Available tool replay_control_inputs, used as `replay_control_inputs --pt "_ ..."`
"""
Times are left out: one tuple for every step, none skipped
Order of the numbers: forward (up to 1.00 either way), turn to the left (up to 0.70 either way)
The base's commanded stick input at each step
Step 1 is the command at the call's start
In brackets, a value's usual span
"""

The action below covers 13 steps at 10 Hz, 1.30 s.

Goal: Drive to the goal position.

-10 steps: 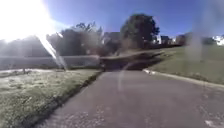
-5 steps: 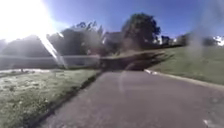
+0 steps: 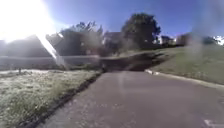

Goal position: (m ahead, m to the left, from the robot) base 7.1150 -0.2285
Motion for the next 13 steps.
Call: replay_control_inputs --pt "0.45 0.00" --pt "0.45 0.00" --pt "0.45 0.00" --pt "0.45 0.00" --pt "0.45 0.00" --pt "0.45 0.00" --pt "0.45 0.00" --pt "0.45 0.00" --pt "0.45 0.00" --pt "0.45 0.00" --pt "0.45 0.00" --pt "0.45 0.00" --pt "0.45 0.00"
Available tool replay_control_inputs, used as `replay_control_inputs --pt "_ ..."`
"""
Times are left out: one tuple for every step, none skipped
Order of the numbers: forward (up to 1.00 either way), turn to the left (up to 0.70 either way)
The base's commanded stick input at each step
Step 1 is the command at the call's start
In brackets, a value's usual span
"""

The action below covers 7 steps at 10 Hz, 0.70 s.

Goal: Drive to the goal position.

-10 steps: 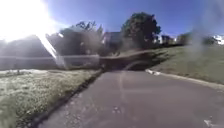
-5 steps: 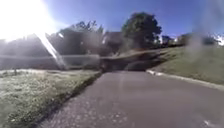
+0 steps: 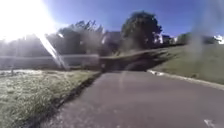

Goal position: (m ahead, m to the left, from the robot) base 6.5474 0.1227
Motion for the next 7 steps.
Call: replay_control_inputs --pt "0.45 0.00" --pt "0.45 0.00" --pt "0.45 0.00" --pt "0.45 0.00" --pt "0.45 0.00" --pt "0.45 0.00" --pt "0.45 0.00"
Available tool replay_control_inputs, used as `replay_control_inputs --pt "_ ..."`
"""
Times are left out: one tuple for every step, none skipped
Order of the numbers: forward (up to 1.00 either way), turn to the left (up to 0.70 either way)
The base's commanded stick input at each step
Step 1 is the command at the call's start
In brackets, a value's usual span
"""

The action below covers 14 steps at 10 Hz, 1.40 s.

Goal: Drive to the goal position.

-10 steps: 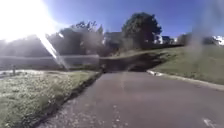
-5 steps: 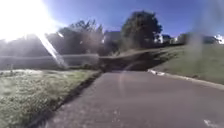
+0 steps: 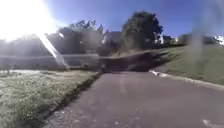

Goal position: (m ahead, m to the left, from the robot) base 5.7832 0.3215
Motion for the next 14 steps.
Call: replay_control_inputs --pt "0.45 0.00" --pt "0.45 0.00" --pt "0.45 0.00" --pt "0.45 0.00" --pt "0.45 0.00" --pt "0.45 0.00" --pt "0.45 0.00" --pt "0.45 0.00" --pt "0.45 0.00" --pt "0.45 0.00" --pt "0.45 0.00" --pt "0.45 0.00" --pt "0.45 0.00" --pt "0.45 0.00"
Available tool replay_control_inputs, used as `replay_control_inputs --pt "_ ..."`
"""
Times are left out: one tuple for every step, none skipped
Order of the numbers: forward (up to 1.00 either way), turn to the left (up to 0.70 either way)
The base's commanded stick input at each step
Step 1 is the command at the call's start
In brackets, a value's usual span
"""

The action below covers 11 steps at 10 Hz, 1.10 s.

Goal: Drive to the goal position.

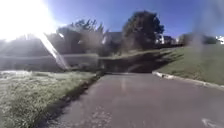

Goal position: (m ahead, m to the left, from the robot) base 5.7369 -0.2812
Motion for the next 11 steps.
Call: replay_control_inputs --pt "0.45 0.00" --pt "0.45 0.00" --pt "0.45 0.00" --pt "0.45 0.00" --pt "0.45 0.00" --pt "0.45 0.00" --pt "0.00 0.00" --pt "0.00 0.00" --pt "0.00 0.00" --pt "0.00 0.00" --pt "0.00 0.00"
